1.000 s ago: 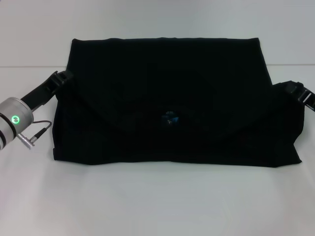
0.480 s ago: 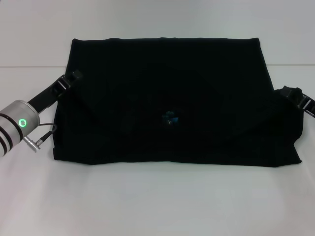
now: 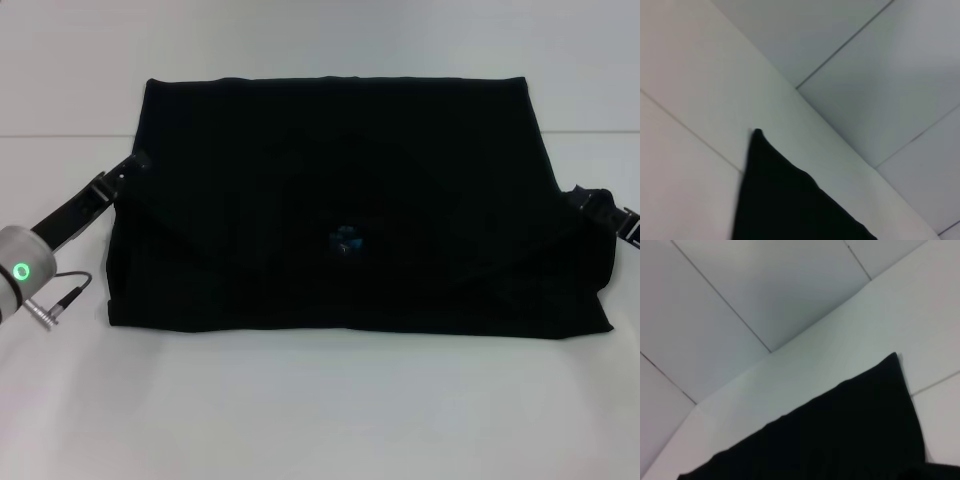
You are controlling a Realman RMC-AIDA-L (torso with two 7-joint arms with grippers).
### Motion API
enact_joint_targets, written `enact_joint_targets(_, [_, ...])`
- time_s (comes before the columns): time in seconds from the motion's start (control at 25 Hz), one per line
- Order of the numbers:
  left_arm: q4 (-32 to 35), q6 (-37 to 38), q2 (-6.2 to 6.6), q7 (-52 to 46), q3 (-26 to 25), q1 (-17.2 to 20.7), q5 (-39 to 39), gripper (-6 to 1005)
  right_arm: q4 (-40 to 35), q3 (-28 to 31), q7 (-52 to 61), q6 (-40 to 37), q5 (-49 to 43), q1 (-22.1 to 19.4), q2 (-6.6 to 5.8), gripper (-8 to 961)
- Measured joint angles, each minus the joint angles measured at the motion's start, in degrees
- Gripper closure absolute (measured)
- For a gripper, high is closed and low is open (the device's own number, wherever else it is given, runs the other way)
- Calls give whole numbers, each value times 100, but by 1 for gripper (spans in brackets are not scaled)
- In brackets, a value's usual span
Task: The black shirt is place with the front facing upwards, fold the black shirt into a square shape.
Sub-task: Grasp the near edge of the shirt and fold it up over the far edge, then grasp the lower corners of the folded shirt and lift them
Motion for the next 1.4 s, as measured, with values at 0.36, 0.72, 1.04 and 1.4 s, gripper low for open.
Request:
enact_joint_targets(0.36, [328,572,33,-455,32,380,125,132,-243,-19,-156,-980,242,-421,-47,67])
enact_joint_targets(0.72, [1273,2094,289,-2287,52,437,2278,34,-384,-257,-1646,-2950,-91,-963,-148,8])
enact_joint_targets(1.04, [1703,2667,420,-2862,70,276,3414,35,-399,-328,-3076,-3670,-1354,-1103,-63,8])
enact_joint_targets(1.4, [1893,2579,456,-2806,267,180,3869,36,-400,-337,-3295,-3621,-1856,-992,44,9])
